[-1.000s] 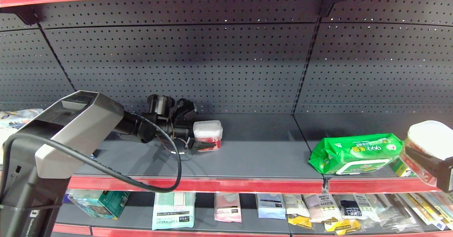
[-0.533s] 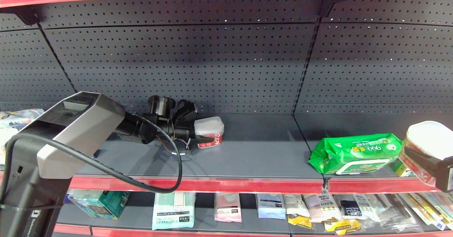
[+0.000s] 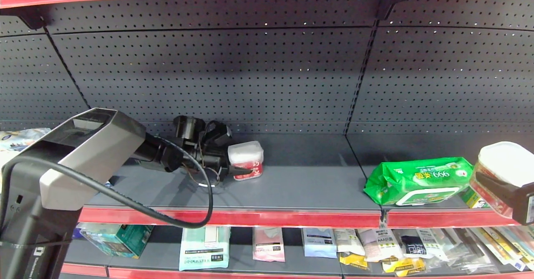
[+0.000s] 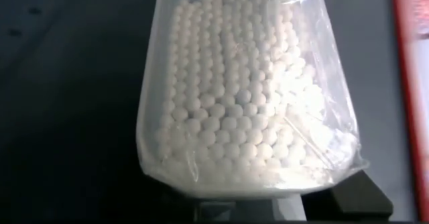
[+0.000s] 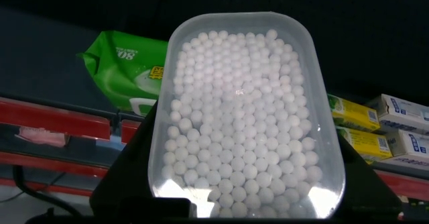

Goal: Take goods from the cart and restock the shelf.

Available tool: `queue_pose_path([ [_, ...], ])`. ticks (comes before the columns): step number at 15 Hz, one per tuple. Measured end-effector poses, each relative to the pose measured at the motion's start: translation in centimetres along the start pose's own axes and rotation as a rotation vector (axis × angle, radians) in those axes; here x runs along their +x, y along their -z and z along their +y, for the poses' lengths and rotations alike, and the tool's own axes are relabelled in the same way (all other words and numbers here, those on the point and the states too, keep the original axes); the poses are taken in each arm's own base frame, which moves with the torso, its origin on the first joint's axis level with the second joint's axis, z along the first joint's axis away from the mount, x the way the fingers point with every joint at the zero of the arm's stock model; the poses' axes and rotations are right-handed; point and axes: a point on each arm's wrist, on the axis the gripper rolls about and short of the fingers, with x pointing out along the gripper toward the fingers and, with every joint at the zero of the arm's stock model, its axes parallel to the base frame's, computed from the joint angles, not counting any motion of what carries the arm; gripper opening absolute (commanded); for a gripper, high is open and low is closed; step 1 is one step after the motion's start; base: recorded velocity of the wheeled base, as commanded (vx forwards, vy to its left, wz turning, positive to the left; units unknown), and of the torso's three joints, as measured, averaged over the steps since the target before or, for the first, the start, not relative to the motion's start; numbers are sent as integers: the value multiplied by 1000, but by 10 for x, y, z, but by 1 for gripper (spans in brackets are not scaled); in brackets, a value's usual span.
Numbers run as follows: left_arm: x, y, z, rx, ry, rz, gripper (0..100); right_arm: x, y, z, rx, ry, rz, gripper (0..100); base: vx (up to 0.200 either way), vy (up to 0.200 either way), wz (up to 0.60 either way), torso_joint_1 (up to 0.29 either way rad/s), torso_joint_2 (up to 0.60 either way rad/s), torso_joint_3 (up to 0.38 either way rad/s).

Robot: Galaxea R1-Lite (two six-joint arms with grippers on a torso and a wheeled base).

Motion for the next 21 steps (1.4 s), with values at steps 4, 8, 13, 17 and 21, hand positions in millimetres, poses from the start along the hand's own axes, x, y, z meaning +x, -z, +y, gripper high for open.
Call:
queue_pose_path([
  [4, -18, 1, -25, 0, 64, -11, 0, 3, -2, -1, 0, -3, -1, 0, 0, 0, 0, 0, 0, 0],
  [8, -35, 4, -42, 9, 92, -21, 0, 4, -3, 0, -2, -10, -1, 0, 0, 0, 0, 0, 0, 0],
  [13, -44, 8, -48, 24, 91, -18, 0, 5, -3, 0, -2, -11, 1, 0, 0, 0, 0, 0, 0, 0],
  [17, -49, 18, -52, 12, 93, -2, 0, 6, -3, 0, -2, -13, 7, 0, 0, 0, 0, 0, 0, 0],
  [21, -50, 19, -53, 21, 97, -3, 0, 8, -4, 0, -2, -13, 8, 0, 0, 0, 0, 0, 0, 0],
])
